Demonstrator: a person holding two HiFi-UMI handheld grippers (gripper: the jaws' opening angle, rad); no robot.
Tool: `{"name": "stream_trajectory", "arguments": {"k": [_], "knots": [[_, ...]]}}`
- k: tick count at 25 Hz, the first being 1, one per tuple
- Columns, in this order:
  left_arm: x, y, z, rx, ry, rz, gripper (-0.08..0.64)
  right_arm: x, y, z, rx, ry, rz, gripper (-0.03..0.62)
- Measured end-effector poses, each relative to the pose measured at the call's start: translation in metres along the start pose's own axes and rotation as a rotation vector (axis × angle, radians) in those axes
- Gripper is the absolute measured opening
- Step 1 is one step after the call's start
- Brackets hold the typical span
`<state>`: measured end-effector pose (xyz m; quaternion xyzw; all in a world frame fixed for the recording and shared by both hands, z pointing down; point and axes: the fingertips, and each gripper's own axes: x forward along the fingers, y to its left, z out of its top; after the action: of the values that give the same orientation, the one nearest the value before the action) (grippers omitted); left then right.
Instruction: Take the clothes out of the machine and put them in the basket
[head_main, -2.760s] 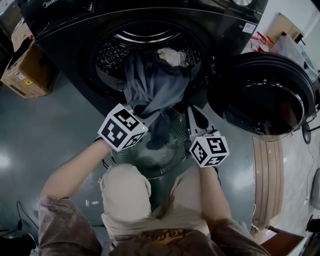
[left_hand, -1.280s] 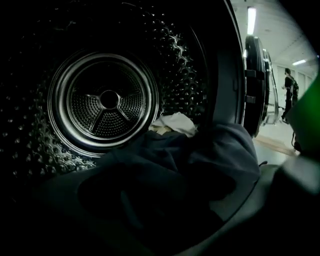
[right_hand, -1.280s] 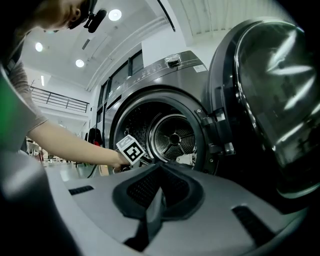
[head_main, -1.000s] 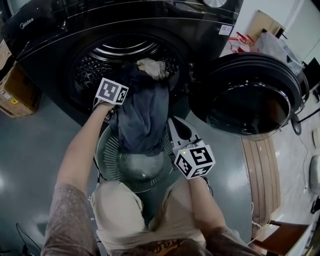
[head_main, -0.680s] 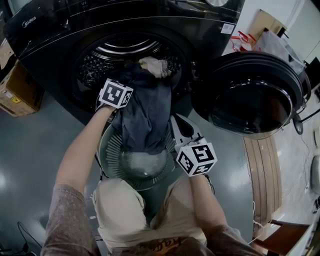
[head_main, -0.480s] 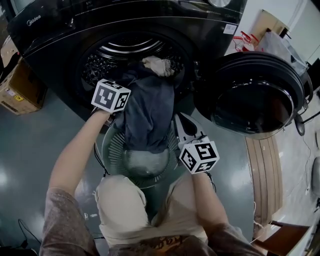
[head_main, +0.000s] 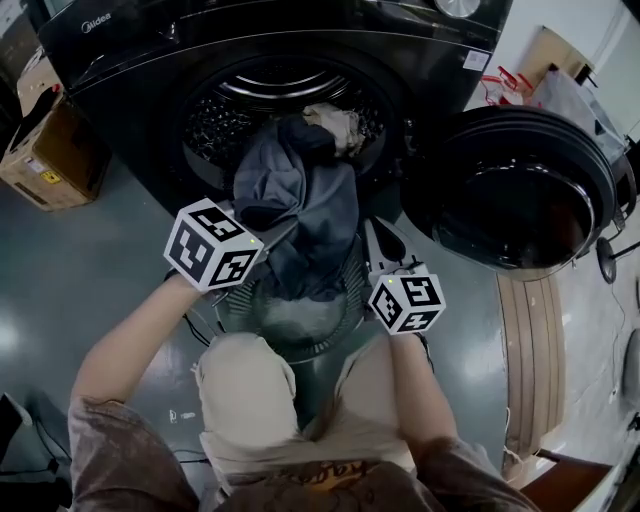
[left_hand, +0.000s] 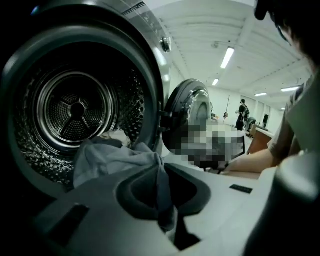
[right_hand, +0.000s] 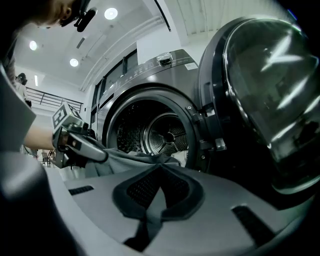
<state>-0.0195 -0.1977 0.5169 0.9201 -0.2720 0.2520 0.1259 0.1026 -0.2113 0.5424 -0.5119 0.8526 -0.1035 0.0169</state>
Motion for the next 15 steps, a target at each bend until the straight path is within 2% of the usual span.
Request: {"name": "stream_trajectory", "arguments": {"k": [6, 9, 11, 13, 15], "knots": [[-0.016, -0.052, -0.008, -0.012, 0.009, -0.099, 0.031, -0.002, -0.004, -0.001, 0.011, 0.001, -0.002, -0.005], [-0.015, -0.070, -0.016, 0.008, 0.038, -0.125, 0.032, -0.002, -0.002, -0.001, 0.014, 0.001, 0.004, -0.005], [-0.012, -0.070, -0.021, 0.042, 0.053, -0.109, 0.034, -0.002, 0.000, -0.001, 0.015, 0.001, 0.009, -0.005], [-0.010, -0.062, -0.021, 0.091, 0.054, -0.060, 0.050, -0.003, 0.001, 0.000, 0.016, 0.000, 0.011, -0.005], [-0.010, -0.047, -0.016, 0.146, 0.035, 0.009, 0.120, -0.004, 0.001, 0.001, 0.016, -0.002, 0.010, -0.005]]}}
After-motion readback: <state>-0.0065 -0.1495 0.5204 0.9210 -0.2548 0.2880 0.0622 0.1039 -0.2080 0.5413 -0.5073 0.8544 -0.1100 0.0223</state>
